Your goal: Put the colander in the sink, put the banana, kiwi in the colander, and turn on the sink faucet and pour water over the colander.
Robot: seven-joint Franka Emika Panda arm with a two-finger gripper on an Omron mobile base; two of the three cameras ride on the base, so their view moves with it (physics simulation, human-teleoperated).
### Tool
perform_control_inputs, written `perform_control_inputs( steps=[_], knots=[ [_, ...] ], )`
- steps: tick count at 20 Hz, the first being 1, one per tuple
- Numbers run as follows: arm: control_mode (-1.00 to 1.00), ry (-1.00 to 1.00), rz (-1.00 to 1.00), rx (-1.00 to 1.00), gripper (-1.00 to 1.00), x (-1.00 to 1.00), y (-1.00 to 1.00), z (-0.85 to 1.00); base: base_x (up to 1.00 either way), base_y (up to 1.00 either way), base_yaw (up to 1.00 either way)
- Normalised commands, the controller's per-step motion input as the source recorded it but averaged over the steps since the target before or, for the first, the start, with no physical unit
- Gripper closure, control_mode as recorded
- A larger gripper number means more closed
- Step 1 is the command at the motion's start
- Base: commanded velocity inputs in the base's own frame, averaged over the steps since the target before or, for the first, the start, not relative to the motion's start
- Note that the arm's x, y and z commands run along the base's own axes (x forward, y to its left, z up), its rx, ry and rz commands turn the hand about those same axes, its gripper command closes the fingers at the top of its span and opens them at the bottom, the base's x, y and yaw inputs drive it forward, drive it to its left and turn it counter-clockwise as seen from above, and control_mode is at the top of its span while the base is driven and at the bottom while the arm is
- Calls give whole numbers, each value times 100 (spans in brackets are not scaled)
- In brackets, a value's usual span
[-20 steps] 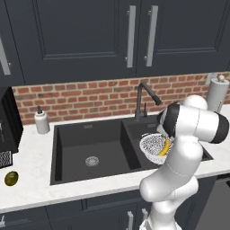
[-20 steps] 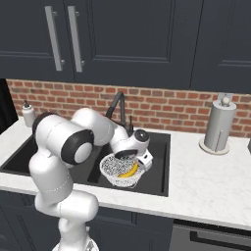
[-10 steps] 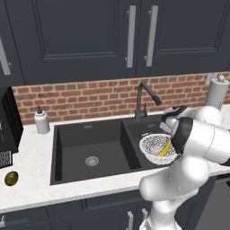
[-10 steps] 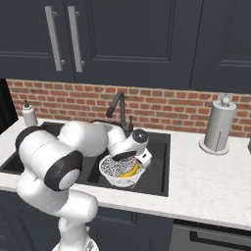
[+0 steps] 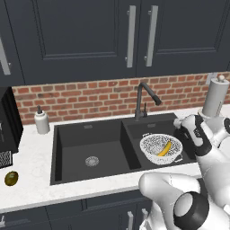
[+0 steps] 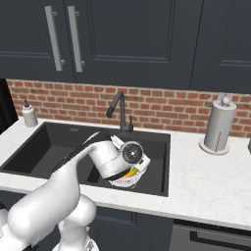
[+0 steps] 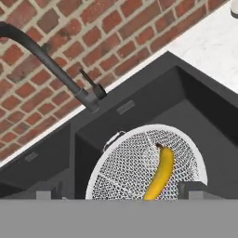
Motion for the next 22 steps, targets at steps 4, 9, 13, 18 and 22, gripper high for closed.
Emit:
perform_control_inputs(
  steps=[4, 9, 13, 18, 22],
  knots=[
    [-100, -12, 0, 0, -100, -46, 3, 100, 0, 0, 0],
    [-100, -1, 5, -2, -100, -44, 41, 100, 0, 0, 0],
    [-100, 8, 10, -12, -100, -48, 94, 84, 0, 0, 0],
    [-100, 20, 13, -15, -100, -38, 100, 60, 0, 0, 0],
    [-100, 25, 16, -14, -100, -23, 100, 36, 0, 0, 0]
  ],
)
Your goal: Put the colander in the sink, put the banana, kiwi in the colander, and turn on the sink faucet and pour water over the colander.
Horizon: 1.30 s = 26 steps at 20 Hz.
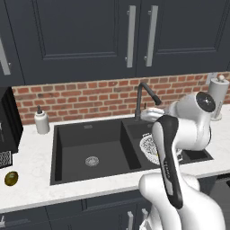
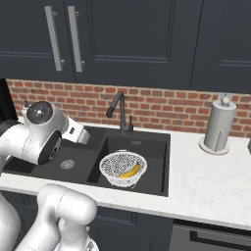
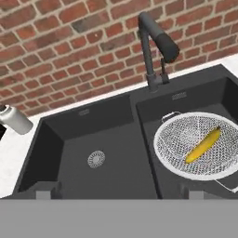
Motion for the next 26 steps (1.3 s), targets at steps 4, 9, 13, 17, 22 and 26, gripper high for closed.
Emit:
perform_control_inputs(
  steps=[4, 9, 13, 17, 22, 26],
  knots=[
    [-100, 25, 19, -12, -100, -4, 100, 7, 0, 0, 0],
    [-100, 23, 24, -3, -100, 0, 100, -1, 0, 0, 0],
    [-100, 20, 25, 0, -100, 0, 100, -16, 0, 0, 0],
    [-100, 15, 22, 0, -100, 0, 95, -34, 0, 0, 0],
    [-100, 9, 18, 0, -100, 0, 98, -40, 0, 0, 0],
    [-100, 3, 13, 0, -100, 0, 80, -39, 0, 0, 0]
  ],
)
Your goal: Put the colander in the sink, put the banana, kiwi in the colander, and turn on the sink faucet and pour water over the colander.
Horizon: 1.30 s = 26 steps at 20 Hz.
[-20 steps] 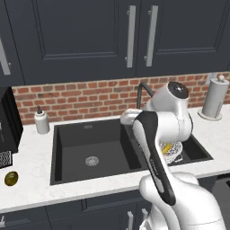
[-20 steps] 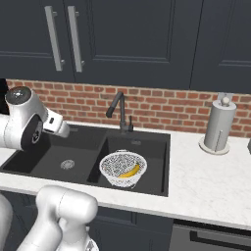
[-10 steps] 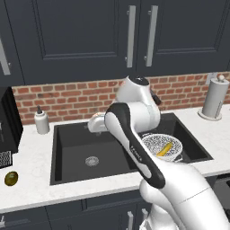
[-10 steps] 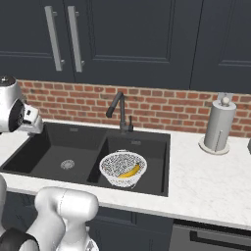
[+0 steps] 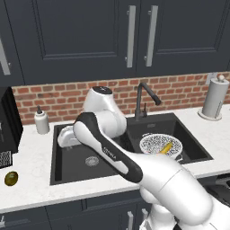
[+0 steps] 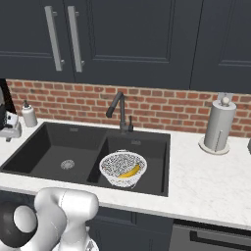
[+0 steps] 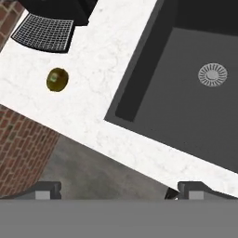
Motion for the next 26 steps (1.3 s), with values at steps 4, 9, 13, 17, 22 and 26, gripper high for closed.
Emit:
perform_control_inputs(
  steps=[4, 9, 13, 17, 22, 26],
  knots=[
    [-100, 1, 10, 0, -100, 0, 63, -32, 0, 0, 0],
    [-100, 0, 7, 0, -100, 0, 61, -24, 0, 0, 0],
    [-100, 0, 5, -2, -100, 0, 61, -21, 0, 0, 0],
    [-100, 0, 2, -3, -100, 0, 59, -19, 0, 0, 0],
    [-100, 0, 0, -3, -100, 0, 54, -12, 0, 0, 0],
    [-100, 0, 0, -3, -100, 0, 53, -6, 0, 0, 0]
  ],
)
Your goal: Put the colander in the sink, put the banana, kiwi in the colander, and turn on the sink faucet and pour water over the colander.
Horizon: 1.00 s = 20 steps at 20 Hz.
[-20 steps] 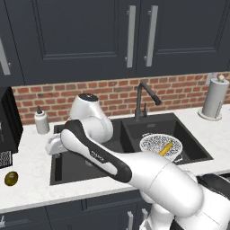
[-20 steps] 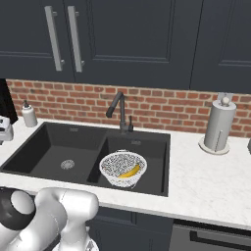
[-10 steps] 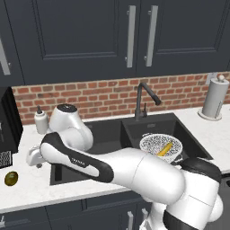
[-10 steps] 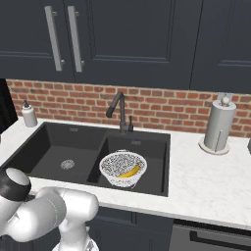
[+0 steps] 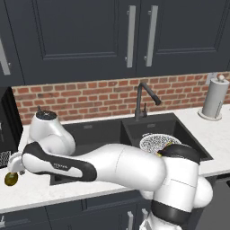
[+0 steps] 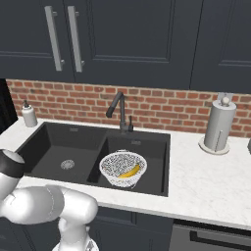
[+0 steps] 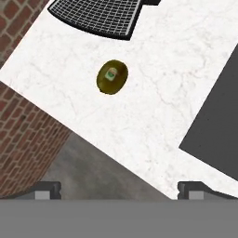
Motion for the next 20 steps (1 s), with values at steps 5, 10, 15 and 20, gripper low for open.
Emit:
perform_control_inputs(
  steps=[5, 10, 15, 20],
  knots=[
    [-100, 0, 0, -5, -100, 0, 52, -12, 0, 0, 0],
    [-100, 0, -1, -8, -100, 0, 27, -24, 0, 0, 0],
    [-100, 0, -4, -9, -100, 8, 4, -27, 0, 0, 0],
    [-100, 0, -5, -6, -100, 13, 0, -24, 0, 0, 0]
  ],
)
